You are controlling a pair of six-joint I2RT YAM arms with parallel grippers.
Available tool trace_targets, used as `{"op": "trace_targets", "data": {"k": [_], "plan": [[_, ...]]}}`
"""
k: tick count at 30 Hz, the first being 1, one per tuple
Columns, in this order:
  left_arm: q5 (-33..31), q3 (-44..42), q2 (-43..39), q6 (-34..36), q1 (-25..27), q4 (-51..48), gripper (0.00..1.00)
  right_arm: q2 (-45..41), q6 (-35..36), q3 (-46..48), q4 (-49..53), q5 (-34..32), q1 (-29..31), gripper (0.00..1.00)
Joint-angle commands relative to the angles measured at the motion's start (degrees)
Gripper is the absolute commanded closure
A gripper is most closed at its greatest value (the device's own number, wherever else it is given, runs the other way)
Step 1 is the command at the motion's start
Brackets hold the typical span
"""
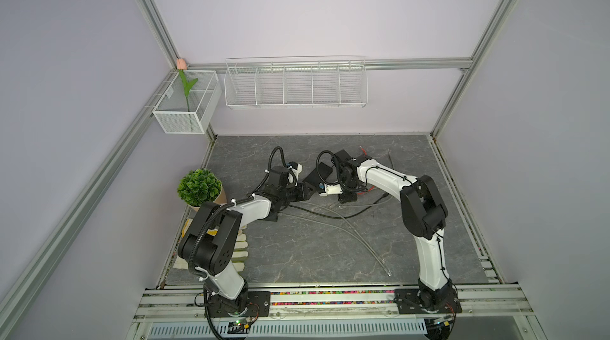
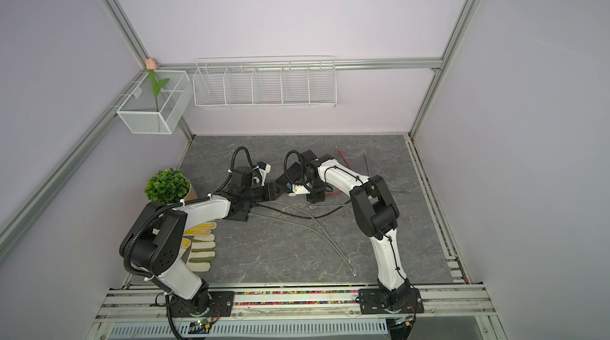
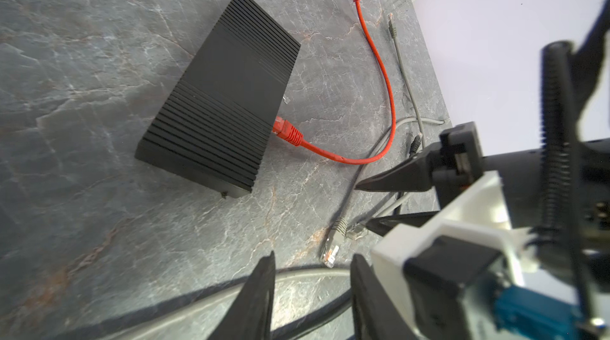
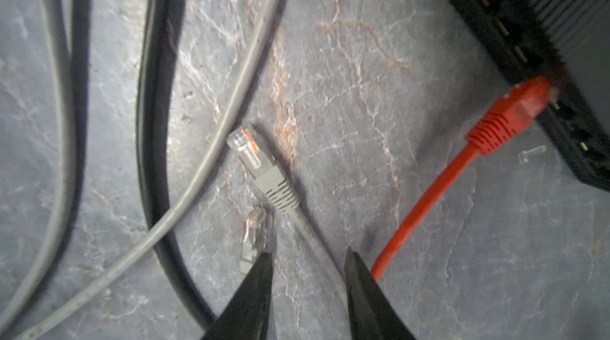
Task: Insert the plug into the switch port
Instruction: 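Lower the box with the left gripper while the right gripper hovers near grey cables, then grasp a grey plug with the right gripper while the left gripper lifts the box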
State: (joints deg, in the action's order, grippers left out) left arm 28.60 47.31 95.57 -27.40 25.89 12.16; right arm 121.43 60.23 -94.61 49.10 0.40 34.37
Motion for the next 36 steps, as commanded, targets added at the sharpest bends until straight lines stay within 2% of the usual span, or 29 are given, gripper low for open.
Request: {"op": "trace_targets", "data": {"k": [1, 9, 23, 27, 32, 35, 36], "plan": [[1.12, 0.20, -0.81, -0.29, -0.15, 1.24, 0.61, 0.52, 4.03, 0.80, -3.47, 0.11, 0.00, 0.61], [1.28, 0.07, -0.39, -0.12, -0.44, 1.42, 0.61, 4.10, 5.81, -2.62, -0.89, -0.18, -0.27, 0.65], [2.65, -0.37, -0.43, -0.82, -0.77, 2.80, 0.61, 0.64, 4.95, 2.91, -3.82, 0.95, 0.23, 0.66], [2.39, -0.67, -0.74, -0.72, -0.82, 2.60, 0.61, 1.24, 4.51, 2.92, -3.19, 1.93, 0.76, 0.73], [2.69, -0.70, -0.82, -0.73, -1.01, 2.69, 0.61, 2.09, 3.87, 2.78, -2.07, 2.23, 1.10, 0.75], [2.78, -0.84, -1.09, -0.67, -1.14, 2.69, 0.60, 3.71, 2.84, 0.82, 0.16, 1.63, 1.15, 0.91], [2.78, -0.91, -1.36, -0.65, -1.19, 2.67, 0.61, 4.12, 2.19, 0.01, 1.17, 1.79, 1.13, 0.92]]}}
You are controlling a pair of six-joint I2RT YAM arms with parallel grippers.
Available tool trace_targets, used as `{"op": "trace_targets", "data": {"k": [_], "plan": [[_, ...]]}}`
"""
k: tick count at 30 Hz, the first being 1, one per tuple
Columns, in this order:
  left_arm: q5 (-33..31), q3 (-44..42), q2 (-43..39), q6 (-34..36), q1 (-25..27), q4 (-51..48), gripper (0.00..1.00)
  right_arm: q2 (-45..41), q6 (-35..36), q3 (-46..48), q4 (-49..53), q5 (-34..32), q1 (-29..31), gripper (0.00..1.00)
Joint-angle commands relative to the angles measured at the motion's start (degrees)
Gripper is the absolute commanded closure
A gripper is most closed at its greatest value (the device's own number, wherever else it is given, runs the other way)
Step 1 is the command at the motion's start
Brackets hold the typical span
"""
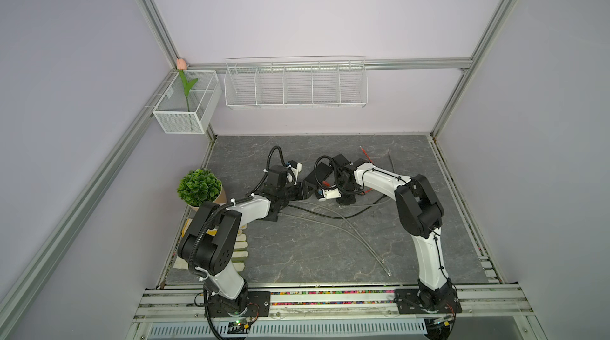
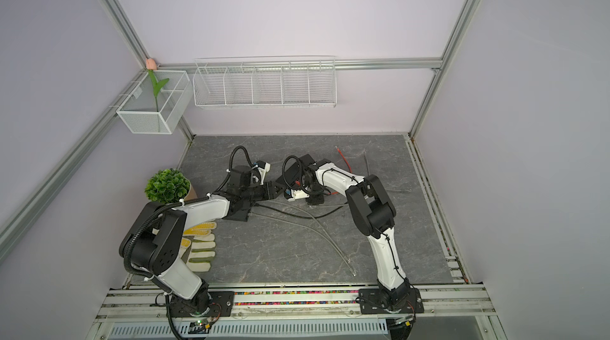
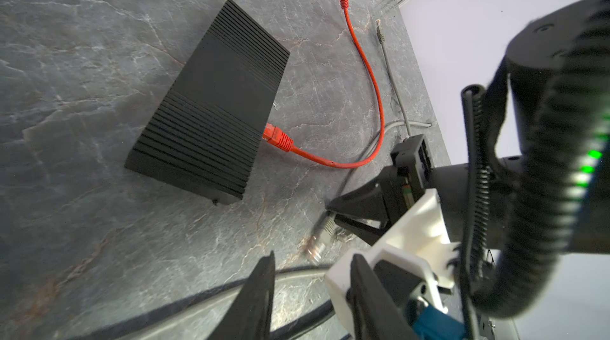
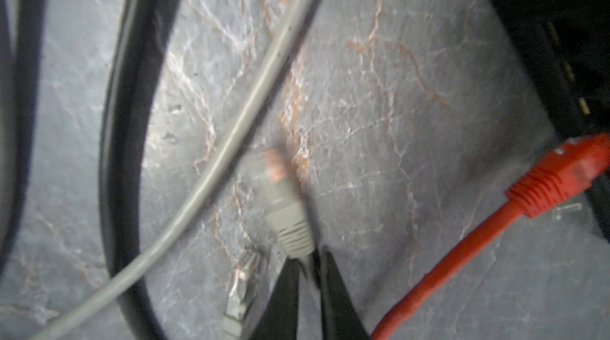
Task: Insert the plug into the switch port
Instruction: 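Grasp a grey plug with the right gripper while the left gripper lifts the box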
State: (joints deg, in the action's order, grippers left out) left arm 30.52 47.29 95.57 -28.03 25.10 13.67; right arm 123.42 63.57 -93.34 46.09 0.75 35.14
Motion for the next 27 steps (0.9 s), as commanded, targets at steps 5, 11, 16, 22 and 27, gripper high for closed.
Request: {"op": "trace_targets", "data": {"k": [5, 11, 16, 22, 27], "plan": [[0.46, -1.45, -3.05, 0.25, -1.69, 0.59, 0.61, -0.91, -5.39, -1.70, 4.62, 3.38, 0.09, 0.93], [-1.95, -1.58, -7.40, 0.92, -3.27, -2.02, 0.61, -10.34, -11.47, -2.11, 3.55, 0.49, -0.06, 0.93], [-3.28, 0.63, -7.14, 1.71, -5.59, -4.61, 0.60, -16.33, -17.68, -4.99, 2.25, -3.39, -1.14, 0.93], [-1.56, 9.13, 1.12, 1.36, -7.88, -7.08, 0.60, -12.85, -23.91, -8.31, 0.91, -13.71, -2.44, 0.93], [-1.42, 17.66, 7.93, 2.63, -7.88, -11.45, 0.60, -4.37, -32.42, -15.03, 4.72, -20.51, -5.78, 0.93]]}}
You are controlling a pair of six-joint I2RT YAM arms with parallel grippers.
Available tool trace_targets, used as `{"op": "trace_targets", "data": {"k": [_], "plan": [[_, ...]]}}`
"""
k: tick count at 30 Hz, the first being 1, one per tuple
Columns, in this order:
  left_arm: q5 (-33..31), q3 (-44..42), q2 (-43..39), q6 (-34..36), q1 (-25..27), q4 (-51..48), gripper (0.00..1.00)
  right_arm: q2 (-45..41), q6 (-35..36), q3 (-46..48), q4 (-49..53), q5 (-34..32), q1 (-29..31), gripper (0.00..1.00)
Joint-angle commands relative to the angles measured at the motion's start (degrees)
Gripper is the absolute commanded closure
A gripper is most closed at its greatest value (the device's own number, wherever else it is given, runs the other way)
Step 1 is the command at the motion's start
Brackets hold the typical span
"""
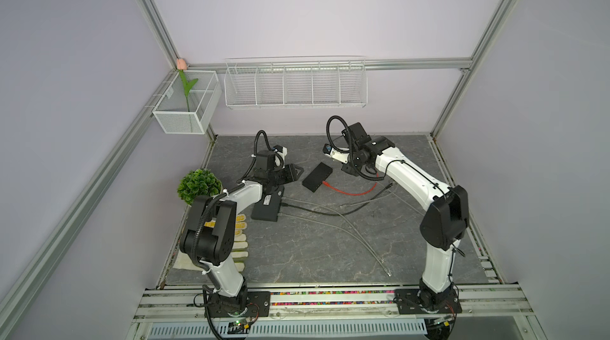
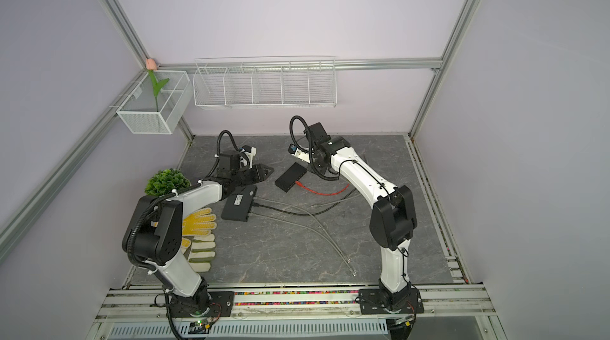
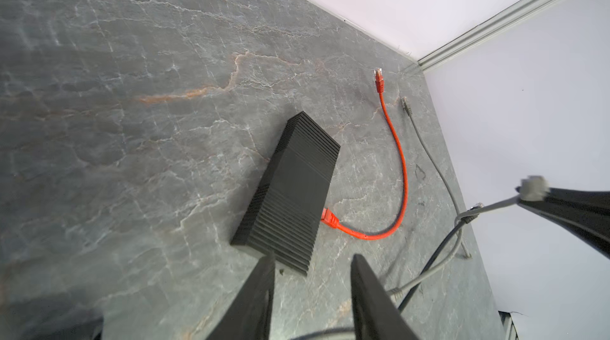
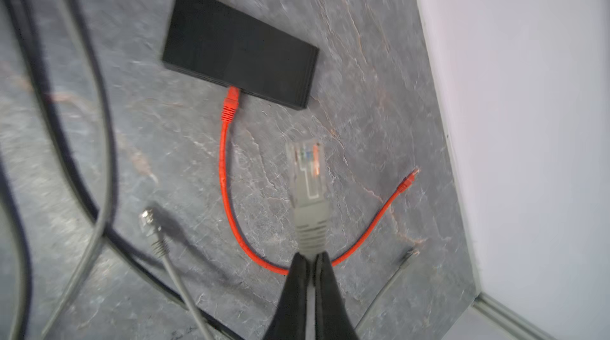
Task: Insert the plug into the switch port
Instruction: 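Grasp a grey plug with the right gripper while the left gripper lifts the box, then carry the grey plug to the box port beside the red plug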
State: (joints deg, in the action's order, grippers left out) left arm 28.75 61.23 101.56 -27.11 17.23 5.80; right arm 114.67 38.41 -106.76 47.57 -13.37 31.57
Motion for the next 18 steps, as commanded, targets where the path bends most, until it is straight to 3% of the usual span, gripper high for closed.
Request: {"op": "trace_targets", "data": {"k": [1, 8, 14, 18], "plan": [[0.18, 5.28, 3.11, 2.10, -0.03, -4.55, 0.60, 5.60, -8.25, -2.62, 3.84, -5.34, -3.08, 0.93], [1.59, 16.71, 13.68, 3.36, 1.01, -9.94, 0.60, 9.30, -4.45, -2.61, 4.20, 3.57, -2.49, 0.93], [1.14, 27.24, 22.20, 5.08, 3.13, -16.41, 0.60, 15.47, -5.94, -7.54, 6.83, 3.64, -0.75, 0.93], [0.69, 29.48, 24.75, 4.59, 4.06, -17.21, 0.60, 18.70, -8.26, -10.57, 11.26, 2.90, -0.15, 0.93]]}}
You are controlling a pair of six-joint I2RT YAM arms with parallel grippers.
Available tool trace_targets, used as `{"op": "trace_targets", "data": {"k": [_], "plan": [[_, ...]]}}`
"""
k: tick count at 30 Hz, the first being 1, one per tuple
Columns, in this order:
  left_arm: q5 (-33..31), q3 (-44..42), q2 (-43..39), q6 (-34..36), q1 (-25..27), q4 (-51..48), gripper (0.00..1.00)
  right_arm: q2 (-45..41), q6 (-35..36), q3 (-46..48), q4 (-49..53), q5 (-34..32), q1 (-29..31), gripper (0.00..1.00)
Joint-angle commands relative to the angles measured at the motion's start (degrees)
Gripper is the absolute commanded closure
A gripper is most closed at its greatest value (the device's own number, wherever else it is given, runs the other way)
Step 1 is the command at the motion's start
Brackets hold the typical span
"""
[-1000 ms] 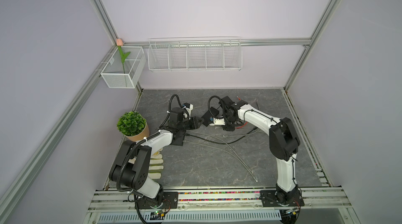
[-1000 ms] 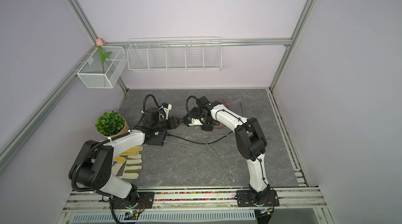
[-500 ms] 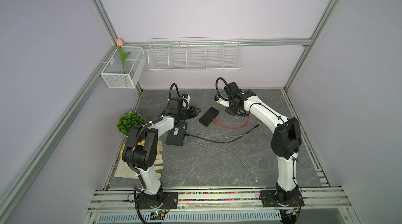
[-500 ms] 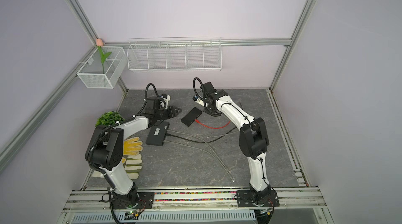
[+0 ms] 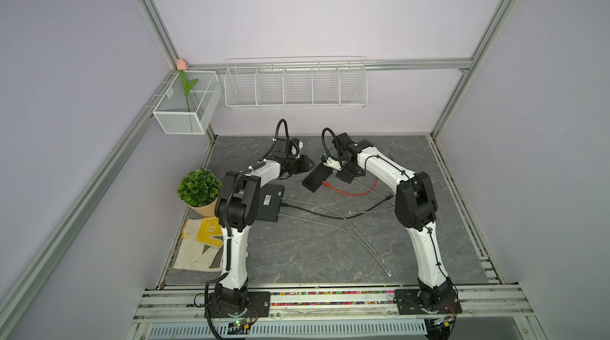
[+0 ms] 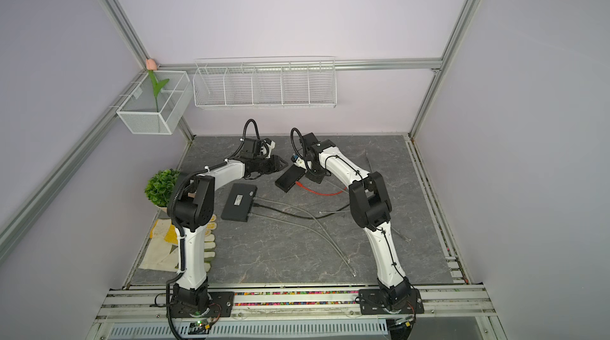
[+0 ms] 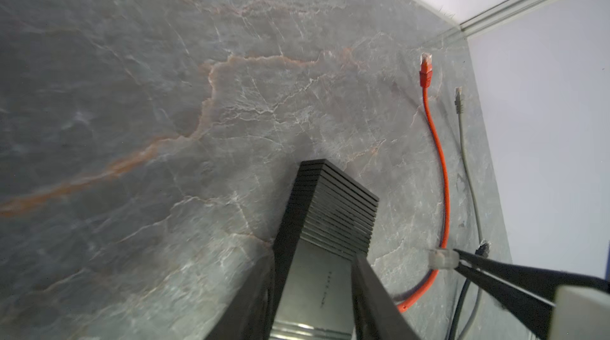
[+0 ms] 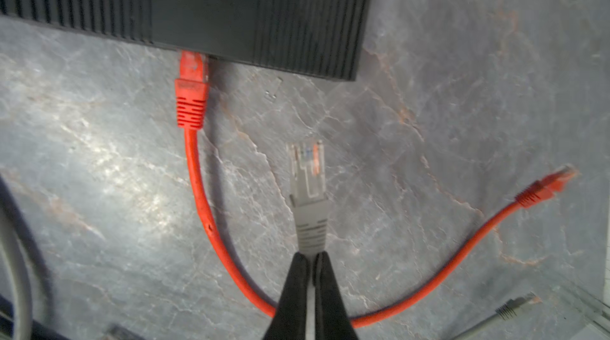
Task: Insert the plug into the switch port
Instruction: 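Carry the grey plug to the box port beside the red plug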
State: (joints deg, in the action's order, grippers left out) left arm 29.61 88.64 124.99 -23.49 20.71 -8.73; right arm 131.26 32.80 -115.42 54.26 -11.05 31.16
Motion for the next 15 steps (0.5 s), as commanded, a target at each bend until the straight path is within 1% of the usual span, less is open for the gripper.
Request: {"op": "trace_targets", "data": {"k": [1, 4, 7, 15], "plan": [[-0.38, 2.01, 1.48, 1.06, 1.07, -2.71, 0.60, 2.39, -3.03, -2.30, 4.87, 0.45, 0.37, 0.93], [-1.62, 1.70, 1.95, 1.21, 1.85, -2.60, 0.60, 2.09, -4.02, -1.46, 3.84, 0.23, 0.40, 0.93], [-1.28, 3.01, 3.57, 0.90, 1.98, -3.09, 0.60, 1.50, -4.68, 0.09, 2.16, 1.45, 0.60, 0.93], [-1.39, 3.19, 4.44, 0.67, 2.53, -2.51, 0.61, 2.72, -6.65, -0.42, 1.02, 4.46, 0.82, 0.93]]}}
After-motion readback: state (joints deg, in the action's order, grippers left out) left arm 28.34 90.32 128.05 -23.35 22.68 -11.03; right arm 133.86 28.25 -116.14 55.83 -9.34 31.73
